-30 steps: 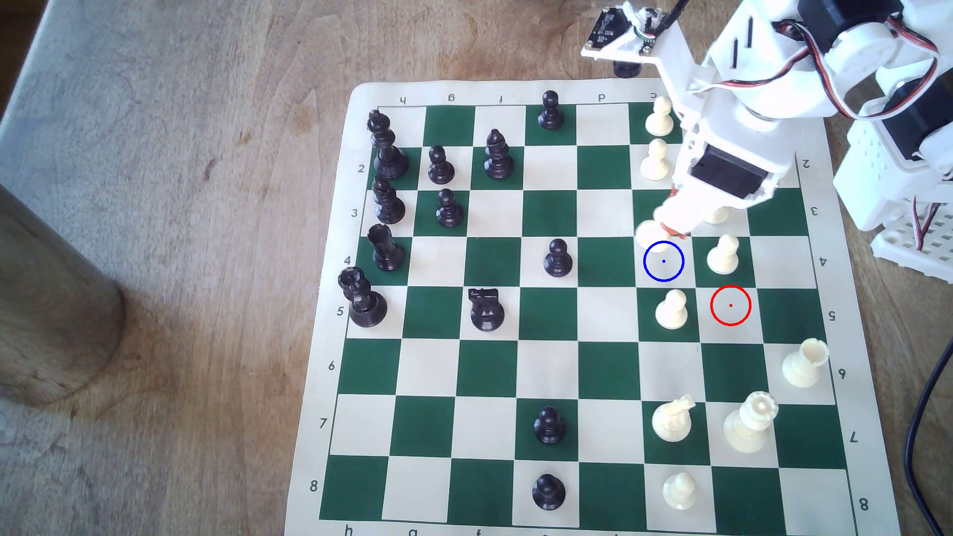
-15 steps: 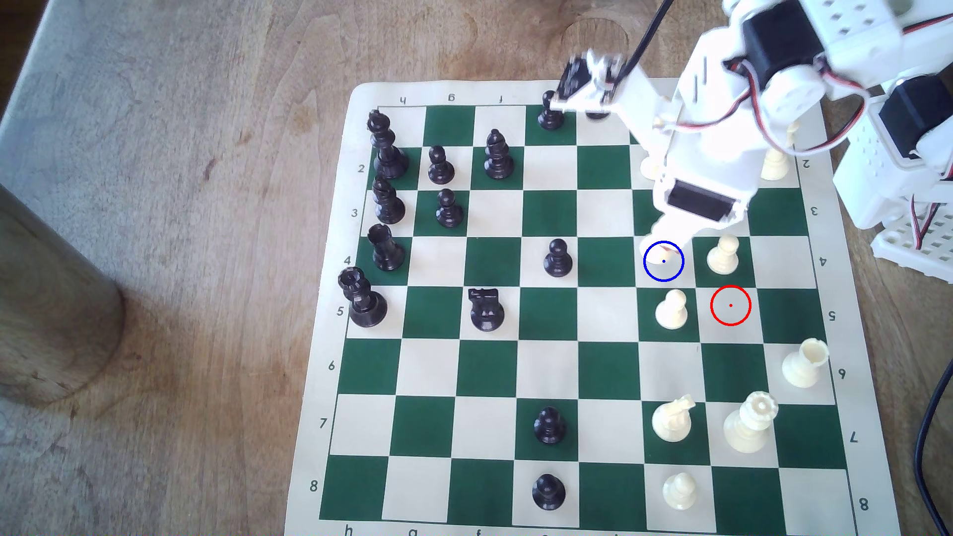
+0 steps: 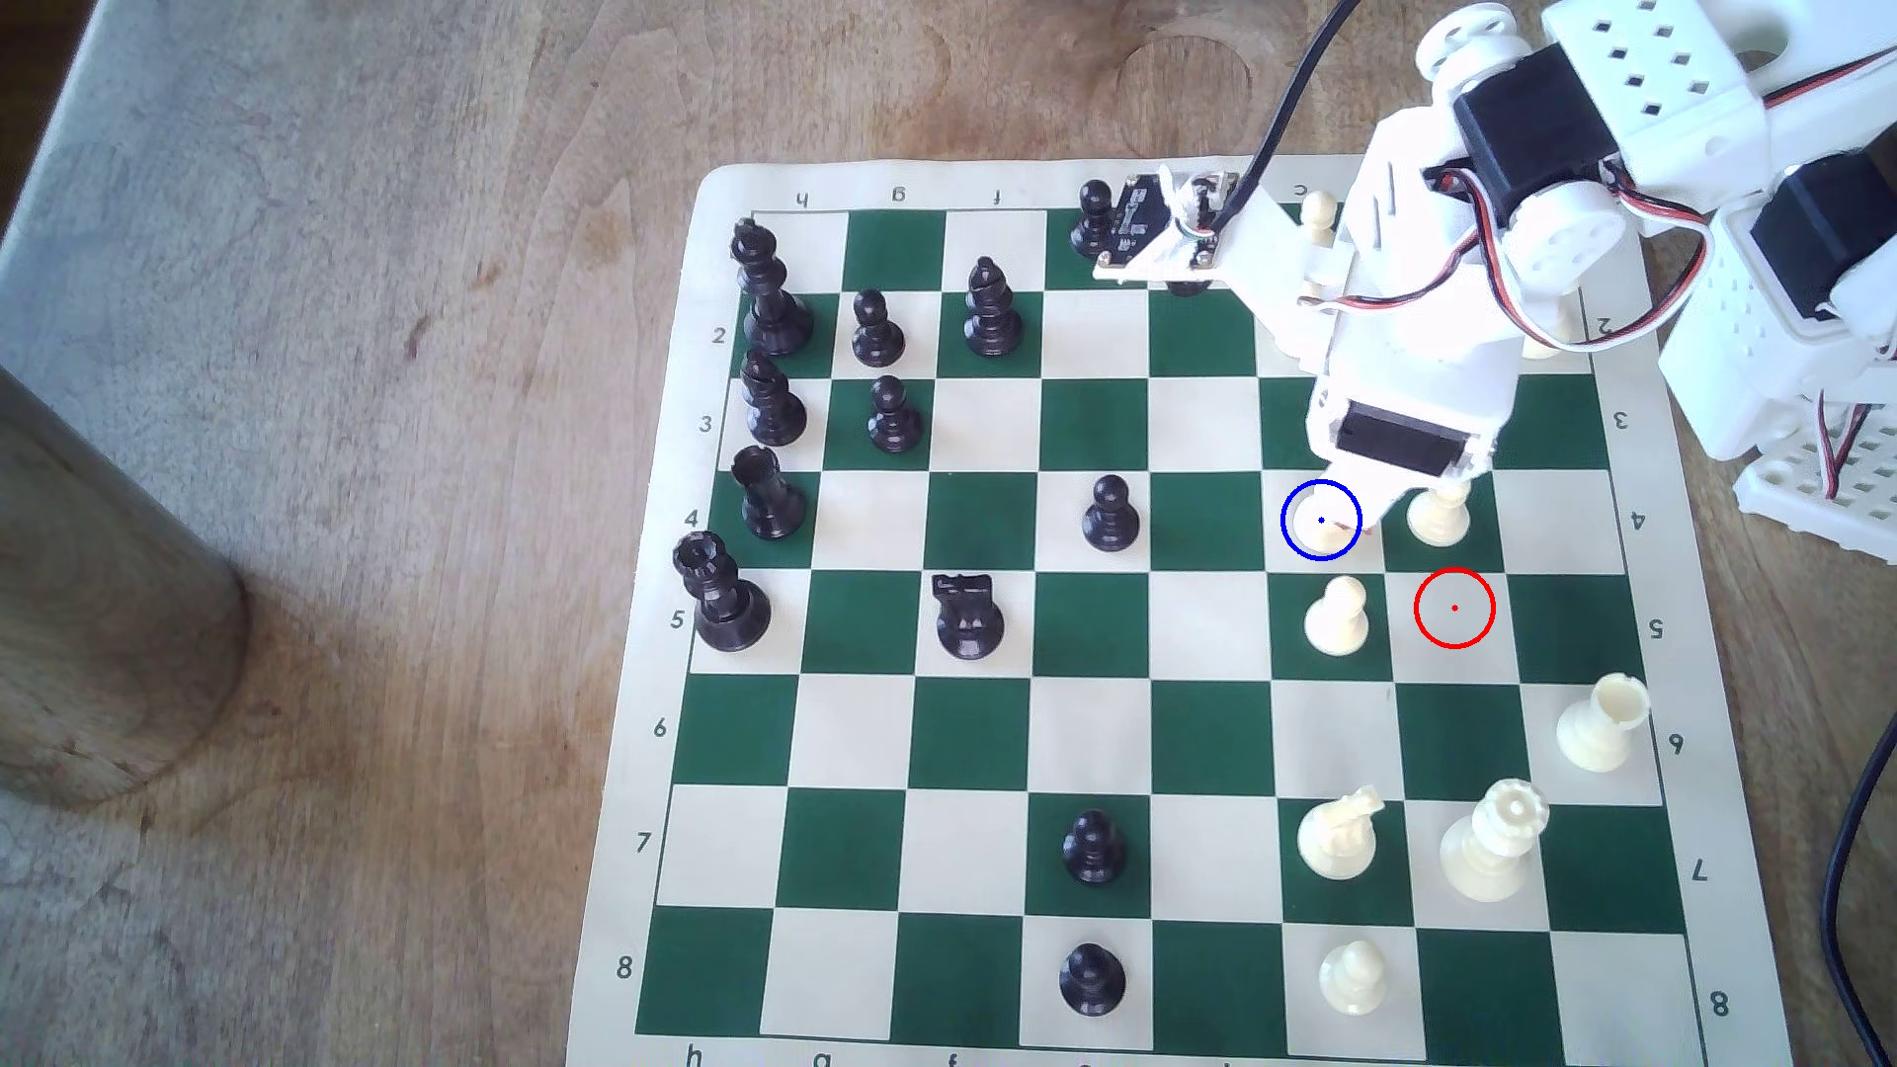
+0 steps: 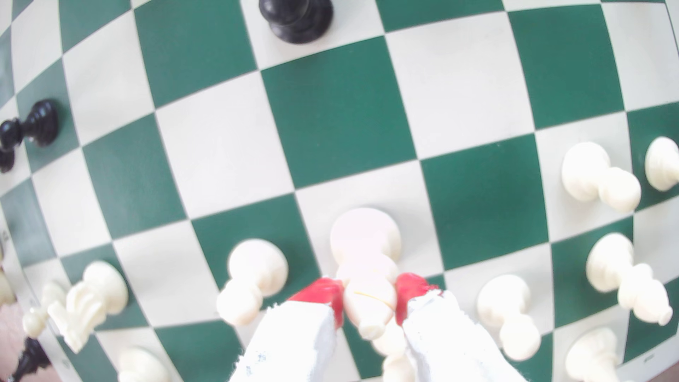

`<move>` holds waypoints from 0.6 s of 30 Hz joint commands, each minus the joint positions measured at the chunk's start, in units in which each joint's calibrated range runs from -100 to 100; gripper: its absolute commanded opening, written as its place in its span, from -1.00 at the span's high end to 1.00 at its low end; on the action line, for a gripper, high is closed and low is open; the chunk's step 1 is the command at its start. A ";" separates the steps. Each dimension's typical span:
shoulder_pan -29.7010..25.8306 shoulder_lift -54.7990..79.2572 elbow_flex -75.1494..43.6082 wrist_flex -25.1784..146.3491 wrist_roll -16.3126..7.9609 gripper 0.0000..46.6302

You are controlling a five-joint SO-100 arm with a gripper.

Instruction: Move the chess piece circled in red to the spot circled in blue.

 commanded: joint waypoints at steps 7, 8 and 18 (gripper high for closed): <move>2.08 -5.58 0.12 1.09 1.03 0.21; 2.47 -6.26 -0.06 1.50 1.12 0.22; 0.75 -22.90 -6.22 18.04 1.51 0.14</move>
